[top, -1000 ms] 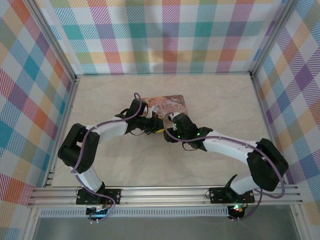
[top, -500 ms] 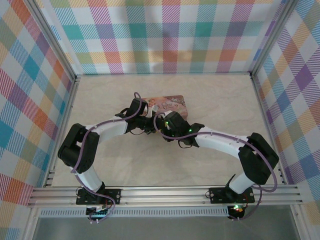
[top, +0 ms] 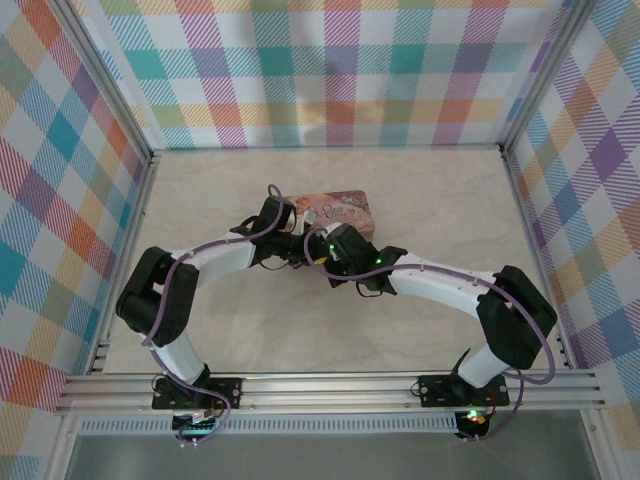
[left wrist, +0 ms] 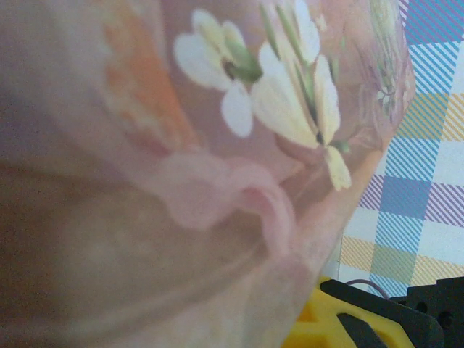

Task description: Unlock the padlock with the key

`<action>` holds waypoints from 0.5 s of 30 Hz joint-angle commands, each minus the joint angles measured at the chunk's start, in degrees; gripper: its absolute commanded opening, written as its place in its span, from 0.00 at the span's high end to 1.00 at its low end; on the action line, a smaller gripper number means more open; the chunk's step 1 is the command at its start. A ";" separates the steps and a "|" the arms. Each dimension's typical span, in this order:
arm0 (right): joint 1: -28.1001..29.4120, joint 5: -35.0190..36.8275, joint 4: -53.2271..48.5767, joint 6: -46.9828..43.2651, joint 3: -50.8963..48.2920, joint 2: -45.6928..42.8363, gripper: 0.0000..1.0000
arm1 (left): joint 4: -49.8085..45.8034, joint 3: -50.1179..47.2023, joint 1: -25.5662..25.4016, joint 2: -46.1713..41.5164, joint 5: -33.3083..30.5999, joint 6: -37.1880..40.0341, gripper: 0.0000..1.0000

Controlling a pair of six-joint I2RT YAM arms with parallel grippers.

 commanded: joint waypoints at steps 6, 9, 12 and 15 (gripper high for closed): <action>0.08 -3.67 5.45 1.21 -3.53 0.13 1.00 | -0.04 -0.89 -0.63 -0.02 1.39 1.36 0.91; 0.08 -5.10 6.89 1.88 -4.36 0.91 1.00 | 0.06 -2.42 -0.87 0.64 -0.28 2.07 0.89; 0.08 -6.32 8.05 2.72 -4.71 2.67 1.00 | 0.83 -3.58 -0.89 1.27 -1.38 2.09 0.82; 0.07 -7.01 8.87 3.43 -5.02 4.48 1.00 | 1.34 -4.39 -0.89 2.04 -2.41 2.09 0.79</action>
